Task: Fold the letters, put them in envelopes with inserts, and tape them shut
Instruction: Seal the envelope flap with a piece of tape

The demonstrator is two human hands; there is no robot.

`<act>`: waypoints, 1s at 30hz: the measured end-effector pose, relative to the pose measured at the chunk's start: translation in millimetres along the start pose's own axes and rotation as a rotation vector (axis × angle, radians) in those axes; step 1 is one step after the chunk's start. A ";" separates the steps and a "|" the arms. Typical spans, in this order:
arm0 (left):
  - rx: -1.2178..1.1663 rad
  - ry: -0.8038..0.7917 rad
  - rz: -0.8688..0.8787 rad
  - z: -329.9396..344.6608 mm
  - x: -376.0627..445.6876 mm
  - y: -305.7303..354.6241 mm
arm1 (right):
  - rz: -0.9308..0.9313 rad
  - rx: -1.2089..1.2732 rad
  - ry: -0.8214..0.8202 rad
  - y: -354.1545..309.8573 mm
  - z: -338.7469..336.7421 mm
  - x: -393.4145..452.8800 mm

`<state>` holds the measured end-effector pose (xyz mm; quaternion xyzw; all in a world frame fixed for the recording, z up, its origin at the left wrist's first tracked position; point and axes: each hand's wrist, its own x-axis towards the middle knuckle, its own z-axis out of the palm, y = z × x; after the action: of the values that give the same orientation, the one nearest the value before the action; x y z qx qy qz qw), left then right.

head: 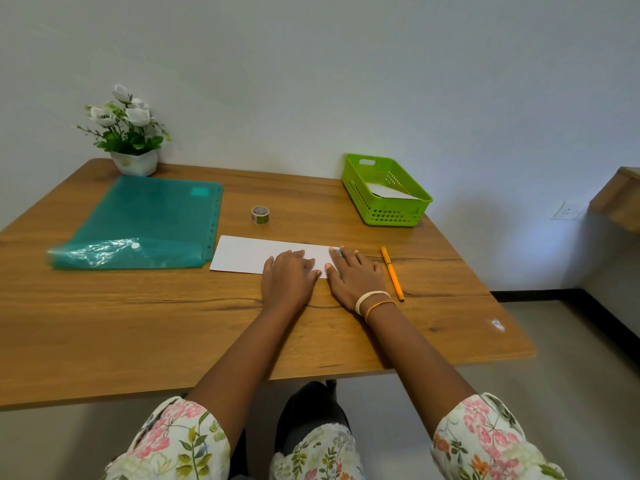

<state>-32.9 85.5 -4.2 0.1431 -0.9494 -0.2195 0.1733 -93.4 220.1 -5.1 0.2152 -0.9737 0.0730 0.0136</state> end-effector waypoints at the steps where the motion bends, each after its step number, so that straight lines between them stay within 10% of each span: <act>1: 0.001 0.001 -0.001 0.1 -0.2 0.3 | 0.006 0.028 0.005 0.2 1.2 -1.0; 26: -0.101 0.103 0.184 -5.1 -12.8 1.0 | 0.171 0.130 0.249 7.8 -3.2 10.1; 30: 0.192 0.028 -0.080 -15.2 -2.9 -4.7 | 0.121 0.118 0.244 6.8 -8.1 15.5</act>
<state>-23.4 76.8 5.7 0.2002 -0.9570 -0.1323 0.1633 -110.4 221.0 2.9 0.1462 -0.9700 0.1565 0.1150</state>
